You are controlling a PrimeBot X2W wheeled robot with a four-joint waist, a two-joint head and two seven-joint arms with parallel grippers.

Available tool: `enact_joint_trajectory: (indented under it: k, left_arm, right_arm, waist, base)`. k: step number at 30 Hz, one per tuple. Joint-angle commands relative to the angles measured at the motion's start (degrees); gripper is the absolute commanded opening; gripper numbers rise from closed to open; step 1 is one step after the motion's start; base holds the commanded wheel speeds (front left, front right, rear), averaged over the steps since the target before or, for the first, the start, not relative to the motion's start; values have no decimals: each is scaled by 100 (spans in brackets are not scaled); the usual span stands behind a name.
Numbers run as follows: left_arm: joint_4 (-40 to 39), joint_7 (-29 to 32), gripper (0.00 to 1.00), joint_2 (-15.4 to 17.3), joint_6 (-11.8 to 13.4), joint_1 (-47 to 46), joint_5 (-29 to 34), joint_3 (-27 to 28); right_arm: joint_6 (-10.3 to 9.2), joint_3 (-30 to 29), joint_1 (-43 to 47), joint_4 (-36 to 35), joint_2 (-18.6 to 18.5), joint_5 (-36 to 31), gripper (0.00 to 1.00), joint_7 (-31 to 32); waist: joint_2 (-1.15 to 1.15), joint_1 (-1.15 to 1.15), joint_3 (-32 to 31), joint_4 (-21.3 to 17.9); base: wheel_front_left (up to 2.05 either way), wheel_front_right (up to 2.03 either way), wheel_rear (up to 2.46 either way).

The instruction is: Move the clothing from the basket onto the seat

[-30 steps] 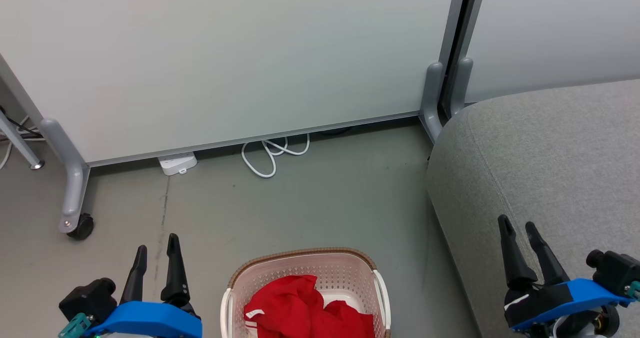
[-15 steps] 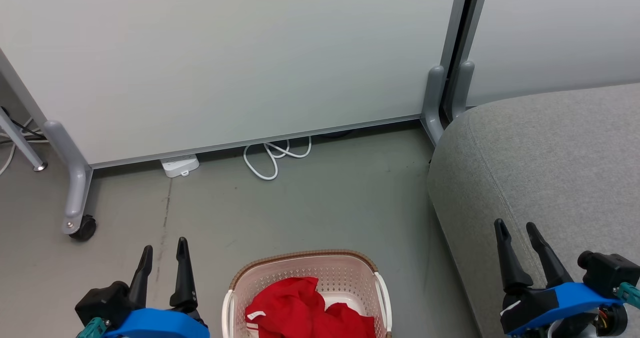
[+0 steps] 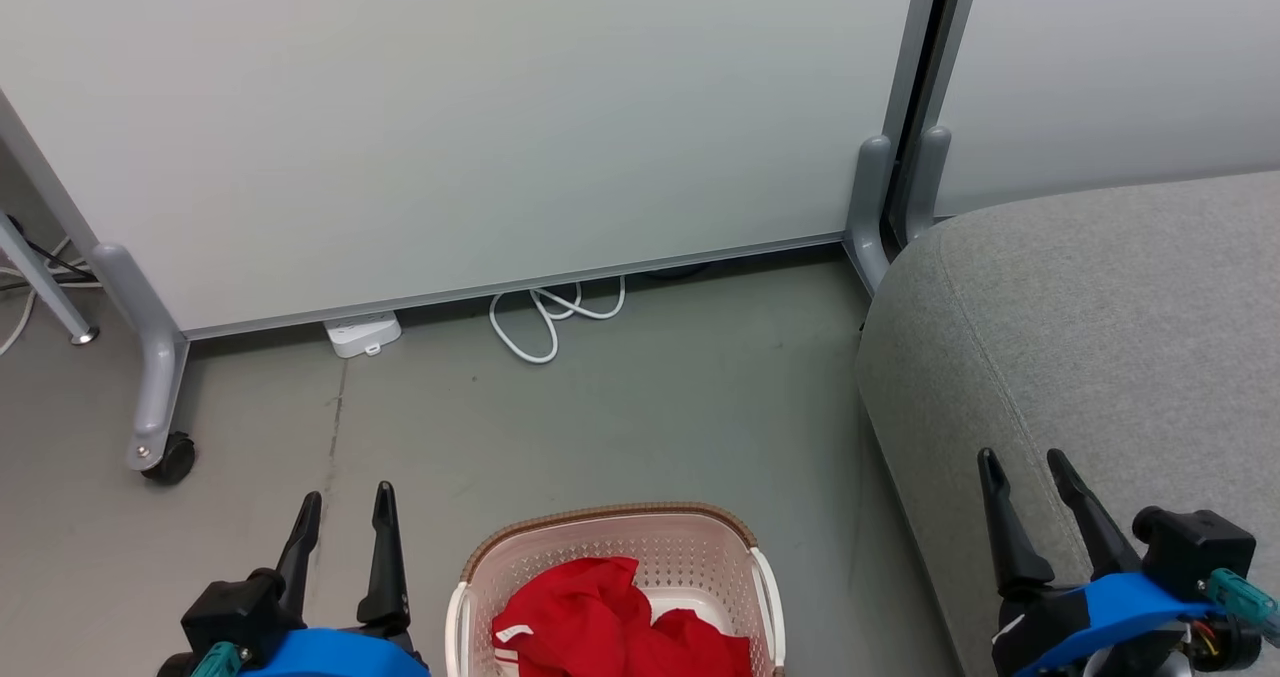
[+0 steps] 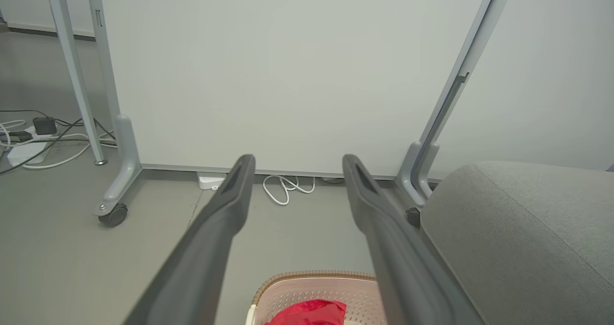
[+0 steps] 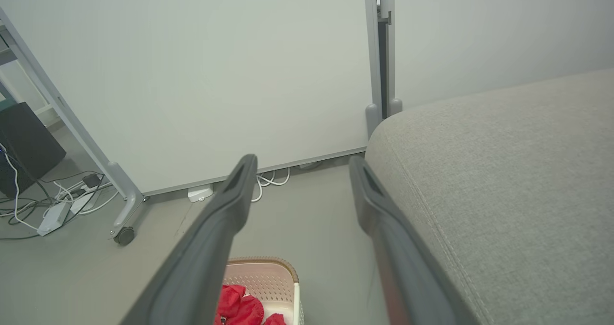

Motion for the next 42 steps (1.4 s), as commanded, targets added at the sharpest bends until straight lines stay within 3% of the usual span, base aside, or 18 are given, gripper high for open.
enact_joint_trajectory:
  k: [1,27,42]
  left_arm:
    - [-3,-75,100,13,-28,46,147,-1]
    - [66,-351,100,-34,-79,153,1071,-76]
    - [131,-348,100,-62,-110,231,1016,-67]
  right_arm:
    - [12,9,58,-67,-13,-203,100,-49]
    - [15,51,137,-99,-9,-1274,100,-191]
    - [10,101,102,-73,-8,-1234,100,-203]
  waist:
    - [0,0,-4,0]
    - [0,0,-51,2]
    - [0,0,-12,-47]
  base:
    - [0,0,0]
    - [0,0,0]
    - [0,0,0]
